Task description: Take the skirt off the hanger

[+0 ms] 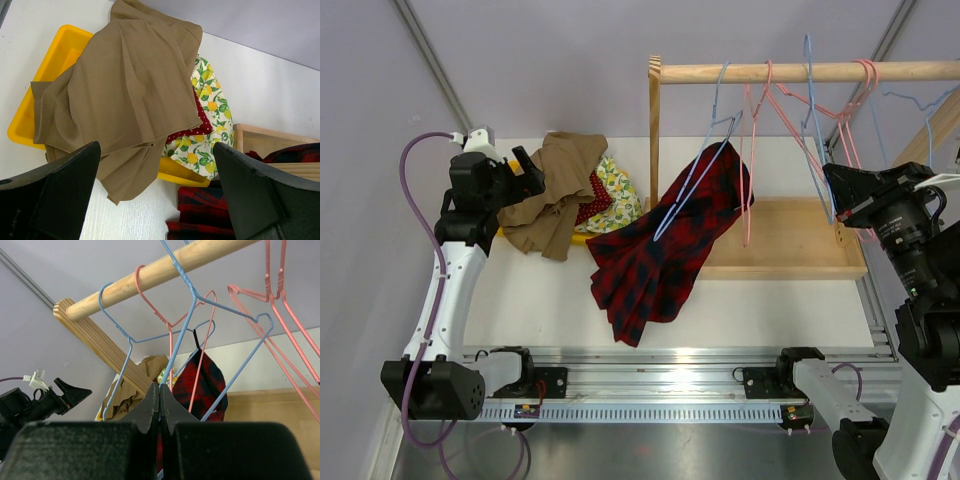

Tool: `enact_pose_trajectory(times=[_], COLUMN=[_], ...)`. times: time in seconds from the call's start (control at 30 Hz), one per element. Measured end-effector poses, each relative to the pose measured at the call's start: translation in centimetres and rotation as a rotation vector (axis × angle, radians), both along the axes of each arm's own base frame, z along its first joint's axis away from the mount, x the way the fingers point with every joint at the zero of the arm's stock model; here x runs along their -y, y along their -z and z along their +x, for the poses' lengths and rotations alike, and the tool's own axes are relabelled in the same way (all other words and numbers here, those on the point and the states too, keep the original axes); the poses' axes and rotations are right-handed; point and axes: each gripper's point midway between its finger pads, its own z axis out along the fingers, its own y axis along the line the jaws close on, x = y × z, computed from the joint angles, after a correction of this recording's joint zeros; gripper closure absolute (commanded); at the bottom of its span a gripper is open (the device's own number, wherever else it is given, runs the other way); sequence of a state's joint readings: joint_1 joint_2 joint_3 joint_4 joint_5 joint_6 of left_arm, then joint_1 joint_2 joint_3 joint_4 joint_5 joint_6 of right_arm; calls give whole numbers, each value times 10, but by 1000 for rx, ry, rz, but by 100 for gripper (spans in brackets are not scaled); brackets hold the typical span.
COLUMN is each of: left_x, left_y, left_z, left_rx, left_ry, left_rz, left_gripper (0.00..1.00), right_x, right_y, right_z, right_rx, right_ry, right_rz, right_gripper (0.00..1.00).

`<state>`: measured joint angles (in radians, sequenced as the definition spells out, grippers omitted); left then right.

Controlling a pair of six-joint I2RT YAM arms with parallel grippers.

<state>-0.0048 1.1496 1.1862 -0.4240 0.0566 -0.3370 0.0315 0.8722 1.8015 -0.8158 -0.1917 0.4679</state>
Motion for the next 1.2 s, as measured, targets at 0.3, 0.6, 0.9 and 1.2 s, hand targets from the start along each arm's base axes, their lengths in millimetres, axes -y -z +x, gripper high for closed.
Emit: enact_pose_trajectory(times=[0.3,0.6,0.9,1.2], left_x=[0,0,0,0], left_y=[0,0,0,0], left_z=[0,0,0,0], left_rx=[0,0,0,0], left_ry=[0,0,0,0], left_rz=[0,0,0,0], left_gripper=[1,1,1,1], right_x=[4,9,7,-49], right_y=[15,24,-6,-24], right_z=[-22,-24,-41,-18], right_rx=[-30,-59,38,116], right_ry=[18,45,28,-312], right_rz=[-1,-19,-55,-8], right_gripper=[100,19,9,16])
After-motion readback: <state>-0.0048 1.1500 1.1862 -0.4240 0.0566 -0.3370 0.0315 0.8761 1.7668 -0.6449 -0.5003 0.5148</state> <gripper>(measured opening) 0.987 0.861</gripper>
